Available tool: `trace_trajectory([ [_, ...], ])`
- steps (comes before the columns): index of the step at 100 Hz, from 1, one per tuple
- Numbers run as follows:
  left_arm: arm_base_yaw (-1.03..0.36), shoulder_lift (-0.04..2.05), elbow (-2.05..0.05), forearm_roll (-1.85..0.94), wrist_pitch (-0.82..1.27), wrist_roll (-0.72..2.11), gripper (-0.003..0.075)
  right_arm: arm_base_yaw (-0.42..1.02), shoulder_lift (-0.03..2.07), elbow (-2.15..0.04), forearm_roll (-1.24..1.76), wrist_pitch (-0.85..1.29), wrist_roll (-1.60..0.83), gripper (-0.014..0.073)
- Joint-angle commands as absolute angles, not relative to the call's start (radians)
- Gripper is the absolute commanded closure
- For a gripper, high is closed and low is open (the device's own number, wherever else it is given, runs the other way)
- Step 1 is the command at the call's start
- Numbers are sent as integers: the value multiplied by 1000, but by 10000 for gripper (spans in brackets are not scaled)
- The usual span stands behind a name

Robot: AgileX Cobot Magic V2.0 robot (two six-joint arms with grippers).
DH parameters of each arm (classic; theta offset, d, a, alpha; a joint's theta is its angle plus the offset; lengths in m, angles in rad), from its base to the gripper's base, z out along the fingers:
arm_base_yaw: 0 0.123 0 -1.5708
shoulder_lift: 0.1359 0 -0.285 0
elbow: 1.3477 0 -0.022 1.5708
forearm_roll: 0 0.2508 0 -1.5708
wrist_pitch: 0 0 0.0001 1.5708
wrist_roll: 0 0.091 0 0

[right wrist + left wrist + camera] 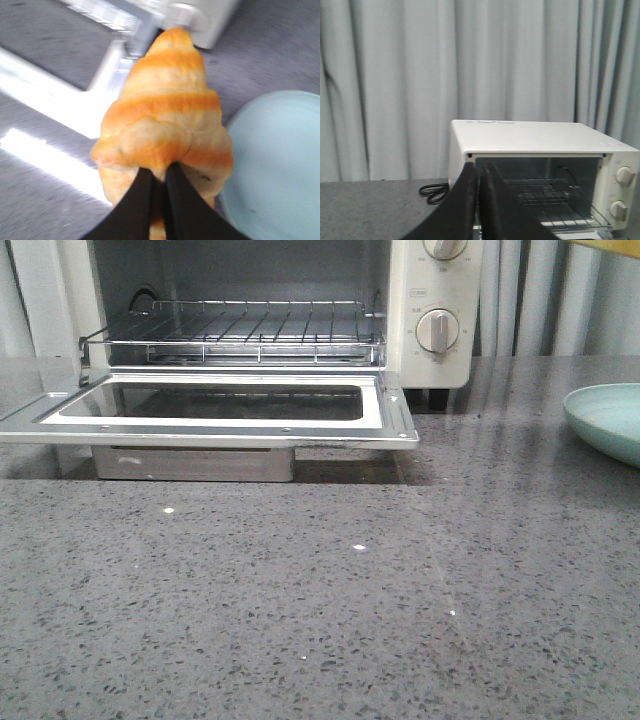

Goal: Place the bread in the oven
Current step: 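Grasp the bread roll with the right gripper and lift it, then carry the bread roll with the right gripper into the open oven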

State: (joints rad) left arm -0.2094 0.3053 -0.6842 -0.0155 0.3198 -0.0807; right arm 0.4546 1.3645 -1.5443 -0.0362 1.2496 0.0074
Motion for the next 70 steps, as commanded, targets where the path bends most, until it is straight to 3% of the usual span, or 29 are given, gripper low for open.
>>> trace_trajectory([
  [1,-162,320,-717,-39,254,-91,742,530,1335,-1584,-46,1314,-7,666],
  [30,-156,320,-717,-74,263,-88,742,739,1397,-1594,-169,1270,-7,659],
  [70,-156,320,-717,-74,305,-87,741,805,1620,-1819,-292,1249,-35,659],
])
